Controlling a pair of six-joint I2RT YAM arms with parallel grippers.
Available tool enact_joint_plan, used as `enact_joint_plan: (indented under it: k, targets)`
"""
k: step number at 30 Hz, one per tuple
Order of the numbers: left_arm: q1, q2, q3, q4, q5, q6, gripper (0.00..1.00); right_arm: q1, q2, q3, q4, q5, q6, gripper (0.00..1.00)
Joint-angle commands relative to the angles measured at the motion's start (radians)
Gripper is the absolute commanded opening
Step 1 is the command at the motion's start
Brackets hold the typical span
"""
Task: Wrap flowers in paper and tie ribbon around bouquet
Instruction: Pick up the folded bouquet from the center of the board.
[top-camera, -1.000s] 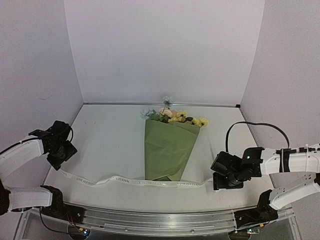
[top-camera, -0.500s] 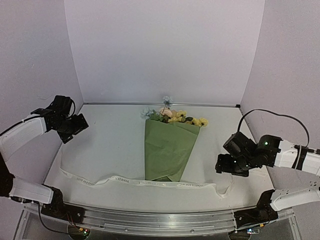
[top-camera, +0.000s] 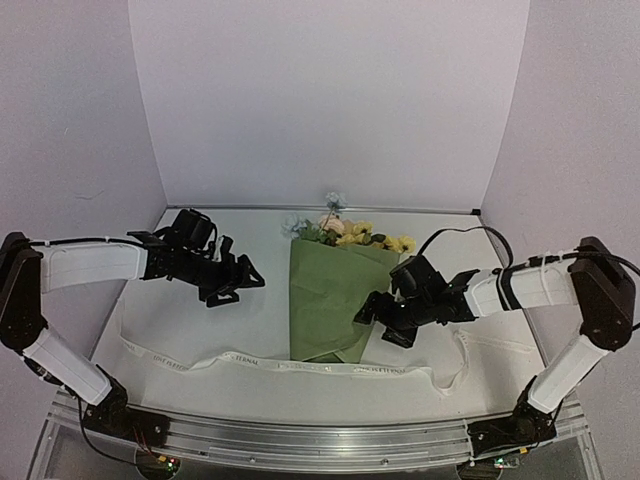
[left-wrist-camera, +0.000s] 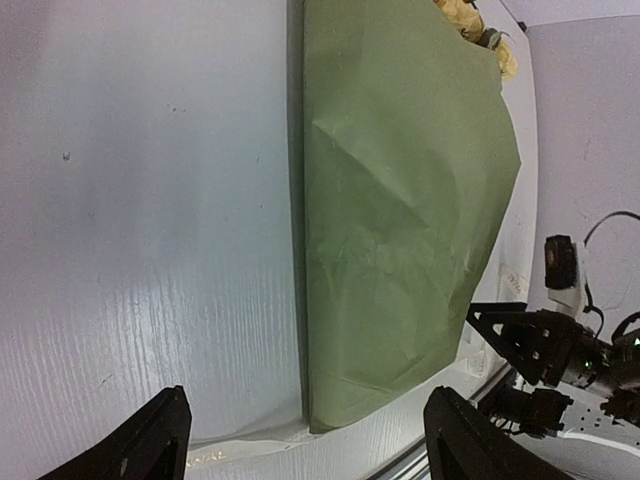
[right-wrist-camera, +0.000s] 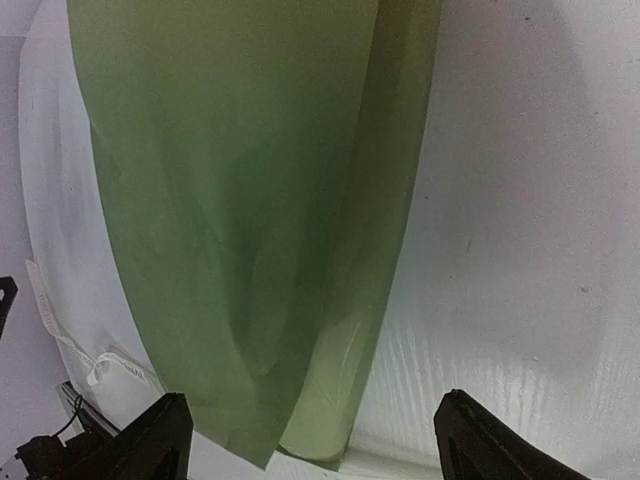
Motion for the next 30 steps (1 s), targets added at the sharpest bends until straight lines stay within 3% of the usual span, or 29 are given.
enact_joint_plan:
  k: [1,14,24,27,30]
  targets:
    - [-0.006,-0.054,-0.031,0.056,0.089,0.005,0.83,-0.017,0.072,-0.018,0.223,-0.047,0.107,0.84]
    - [-0.048,-0.047,-0.059,0.102,0.222,0.032,0.80,-0.043,0.237,-0.043,0.347,0.002,0.140,0.60]
    - [-0.154,-0.114,-0.195,0.177,0.329,0.023,0.64,-0.048,0.210,0.019,0.307,-0.025,0.170,0.07]
    - [-0.197,-0.125,-0.238,0.227,0.345,0.001,0.55,-0.048,0.193,0.044,0.279,-0.034,0.200,0.00]
    - [-0.239,-0.121,-0.261,0.263,0.349,-0.010,0.48,-0.049,0.165,0.061,0.254,-0.035,0.232,0.00]
